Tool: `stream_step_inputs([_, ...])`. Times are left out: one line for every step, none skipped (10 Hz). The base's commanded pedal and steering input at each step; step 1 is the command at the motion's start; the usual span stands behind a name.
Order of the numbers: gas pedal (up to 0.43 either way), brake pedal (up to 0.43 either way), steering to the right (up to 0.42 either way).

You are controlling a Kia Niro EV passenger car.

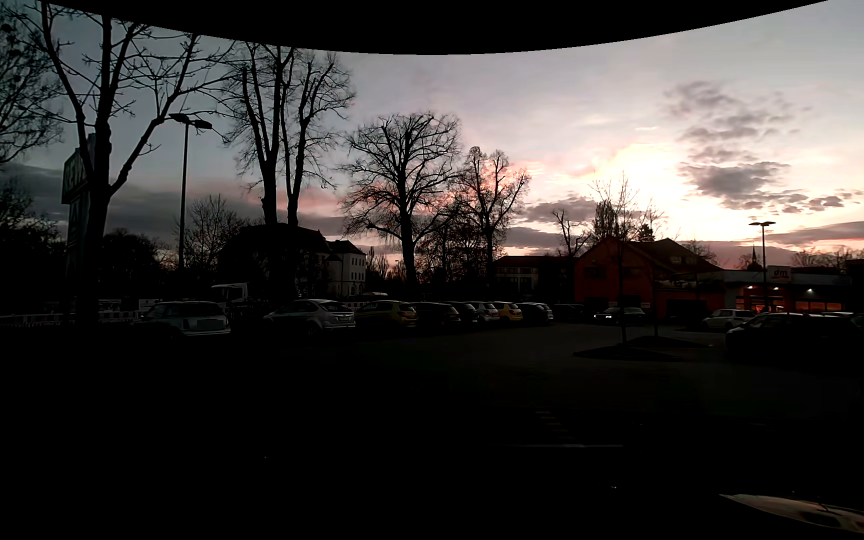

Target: Follow the waypoints while adhering to traffic rules and regulations

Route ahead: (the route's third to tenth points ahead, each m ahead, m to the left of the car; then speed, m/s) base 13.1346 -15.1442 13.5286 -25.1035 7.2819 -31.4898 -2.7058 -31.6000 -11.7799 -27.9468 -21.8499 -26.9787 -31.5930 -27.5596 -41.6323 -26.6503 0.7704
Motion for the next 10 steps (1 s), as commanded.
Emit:
stream_step_inputs([0.0, 0.0, 0.28])
stream_step_inputs([0.0, 0.0, 0.277])
stream_step_inputs([0.0, 0.0, 0.273])
stream_step_inputs([0.0, 0.012, 0.271])
stream_step_inputs([0.0, 0.03, 0.265])
stream_step_inputs([0.0, 0.061, 0.257])
stream_step_inputs([0.0, 0.079, 0.245])
stream_step_inputs([0.0, 0.091, 0.234])
stream_step_inputs([0.0, 0.116, 0.222])
stream_step_inputs([0.0, 0.122, 0.208])
